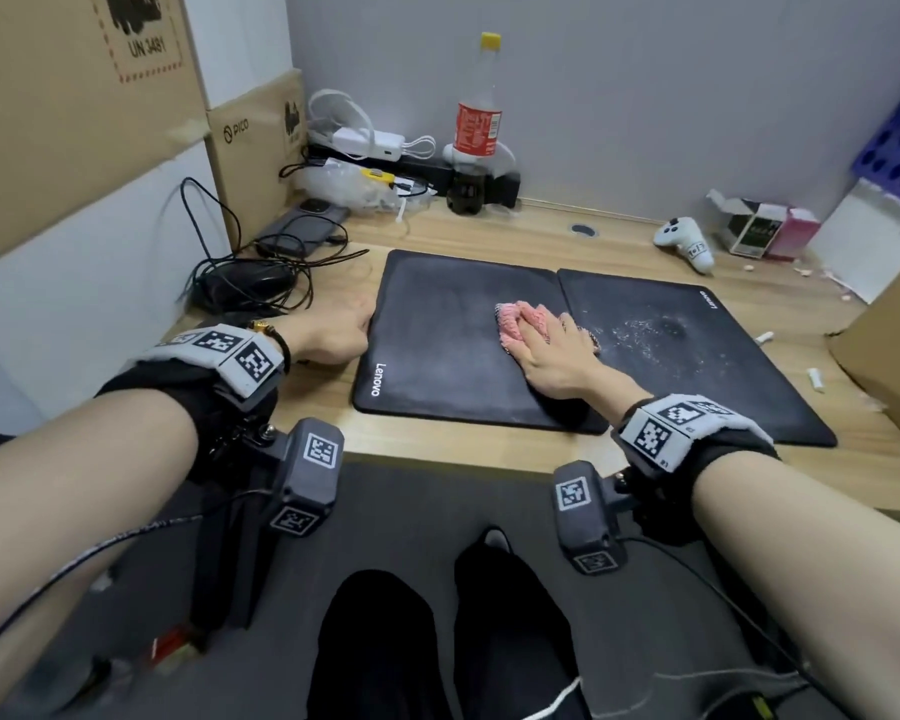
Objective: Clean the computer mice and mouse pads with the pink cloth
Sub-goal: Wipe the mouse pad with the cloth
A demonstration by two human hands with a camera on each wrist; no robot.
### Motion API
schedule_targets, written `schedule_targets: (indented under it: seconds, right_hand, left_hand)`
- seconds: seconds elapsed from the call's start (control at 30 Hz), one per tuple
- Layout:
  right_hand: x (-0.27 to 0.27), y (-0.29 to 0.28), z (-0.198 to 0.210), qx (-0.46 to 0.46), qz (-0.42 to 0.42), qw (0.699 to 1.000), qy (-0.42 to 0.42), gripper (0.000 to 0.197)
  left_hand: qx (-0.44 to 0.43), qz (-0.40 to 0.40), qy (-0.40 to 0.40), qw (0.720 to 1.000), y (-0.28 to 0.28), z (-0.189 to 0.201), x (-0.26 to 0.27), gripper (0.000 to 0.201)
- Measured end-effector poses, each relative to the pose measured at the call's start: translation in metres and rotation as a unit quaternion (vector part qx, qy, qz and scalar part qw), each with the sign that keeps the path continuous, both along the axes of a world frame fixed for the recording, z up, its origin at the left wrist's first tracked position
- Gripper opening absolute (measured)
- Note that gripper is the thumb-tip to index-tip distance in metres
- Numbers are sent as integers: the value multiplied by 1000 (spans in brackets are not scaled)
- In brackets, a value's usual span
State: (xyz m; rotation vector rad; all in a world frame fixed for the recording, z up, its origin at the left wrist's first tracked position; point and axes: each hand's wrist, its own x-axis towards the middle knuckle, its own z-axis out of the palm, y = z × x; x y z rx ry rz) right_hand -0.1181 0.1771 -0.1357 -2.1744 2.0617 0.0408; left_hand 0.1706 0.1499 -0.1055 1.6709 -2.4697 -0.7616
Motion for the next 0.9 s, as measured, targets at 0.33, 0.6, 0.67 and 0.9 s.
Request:
schedule_targets:
  seconds: [0.33, 0.6, 0.67, 0.9]
  right_hand:
    - [141, 25, 10, 25, 99, 991, -91, 55]
    - [104, 32, 21, 103, 220, 969, -49, 59]
    - [87, 30, 18, 101, 223, 969, -41, 58]
    - [-13, 44, 24, 115, 112, 986, -34, 62]
  left_hand:
    - [5, 0, 26, 1000, 11, 6, -6, 38]
    - [-17, 25, -10, 999, 11, 1, -8, 48]
    - [-13, 24, -18, 999, 11, -1, -8, 56]
    - [-9, -2, -28, 1000, 7, -2, -1, 61]
